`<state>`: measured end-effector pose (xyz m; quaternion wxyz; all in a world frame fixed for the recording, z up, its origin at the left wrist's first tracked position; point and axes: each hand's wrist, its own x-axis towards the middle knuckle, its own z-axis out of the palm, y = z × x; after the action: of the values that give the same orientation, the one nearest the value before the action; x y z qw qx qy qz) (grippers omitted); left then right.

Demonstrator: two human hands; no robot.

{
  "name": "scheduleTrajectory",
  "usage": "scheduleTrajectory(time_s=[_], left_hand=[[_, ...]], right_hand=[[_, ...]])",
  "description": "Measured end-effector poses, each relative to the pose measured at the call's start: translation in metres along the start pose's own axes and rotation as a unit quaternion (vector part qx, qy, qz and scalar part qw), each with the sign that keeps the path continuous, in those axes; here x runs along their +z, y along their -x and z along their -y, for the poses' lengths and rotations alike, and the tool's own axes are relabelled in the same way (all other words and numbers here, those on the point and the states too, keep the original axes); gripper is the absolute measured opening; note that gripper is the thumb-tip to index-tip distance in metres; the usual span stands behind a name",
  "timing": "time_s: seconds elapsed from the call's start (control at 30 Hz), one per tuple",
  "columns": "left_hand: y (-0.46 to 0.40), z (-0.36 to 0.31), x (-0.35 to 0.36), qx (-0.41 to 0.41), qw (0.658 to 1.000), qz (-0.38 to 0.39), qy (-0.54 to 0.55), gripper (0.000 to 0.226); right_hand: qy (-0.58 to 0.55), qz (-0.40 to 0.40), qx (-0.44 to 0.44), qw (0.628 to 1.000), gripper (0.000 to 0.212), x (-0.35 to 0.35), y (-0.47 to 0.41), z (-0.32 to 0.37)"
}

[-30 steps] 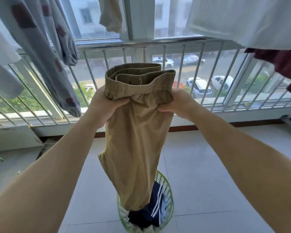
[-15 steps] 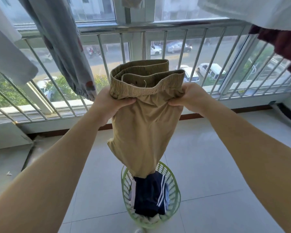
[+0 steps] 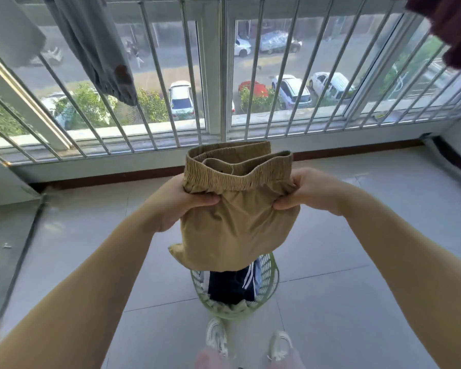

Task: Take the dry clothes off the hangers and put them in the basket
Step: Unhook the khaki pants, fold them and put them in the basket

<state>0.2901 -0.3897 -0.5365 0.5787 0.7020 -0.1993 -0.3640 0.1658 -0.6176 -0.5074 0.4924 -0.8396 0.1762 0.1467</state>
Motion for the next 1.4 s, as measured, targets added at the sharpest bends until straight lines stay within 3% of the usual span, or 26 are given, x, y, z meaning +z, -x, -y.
scheduleTrajectory(time_s=[0.4, 0.63, 0.8, 0.97, 1.2, 1.4], left_hand=[[-0.032, 0.079, 0.019, -0.134, 0.99, 0.004, 0.037, 0.036], [-0.087, 0.14, 0.02, -0.159, 0.986, -0.02, 0.037, 0.039], [-0.142, 0.186, 0.02, -0.137, 0.99, -0.028, 0.014, 0.043], [-0.2, 0.237, 0.021, -0.117, 0.992, -0.041, -0.021, 0.043], [-0.254, 0.295, 0.016, -0.071, 0.996, -0.042, -0.047, 0.055], [-0.269, 0.355, 0.011, 0.018, 0.99, -0.03, -0.138, 0.043]], right_hand=[[0.015, 0.067, 0.123, 0.99, 0.021, 0.028, -0.049, -0.066], [-0.042, 0.033, 0.152, 0.987, 0.015, 0.047, -0.113, -0.111], [-0.089, -0.013, 0.16, 0.983, 0.028, 0.063, -0.163, -0.15], [-0.096, -0.057, 0.164, 0.98, 0.023, 0.08, -0.218, -0.2], [-0.125, -0.097, 0.082, 0.984, 0.024, 0.098, -0.279, -0.244], [-0.089, -0.109, 0.009, 0.99, 0.022, 0.142, -0.305, -0.306]])
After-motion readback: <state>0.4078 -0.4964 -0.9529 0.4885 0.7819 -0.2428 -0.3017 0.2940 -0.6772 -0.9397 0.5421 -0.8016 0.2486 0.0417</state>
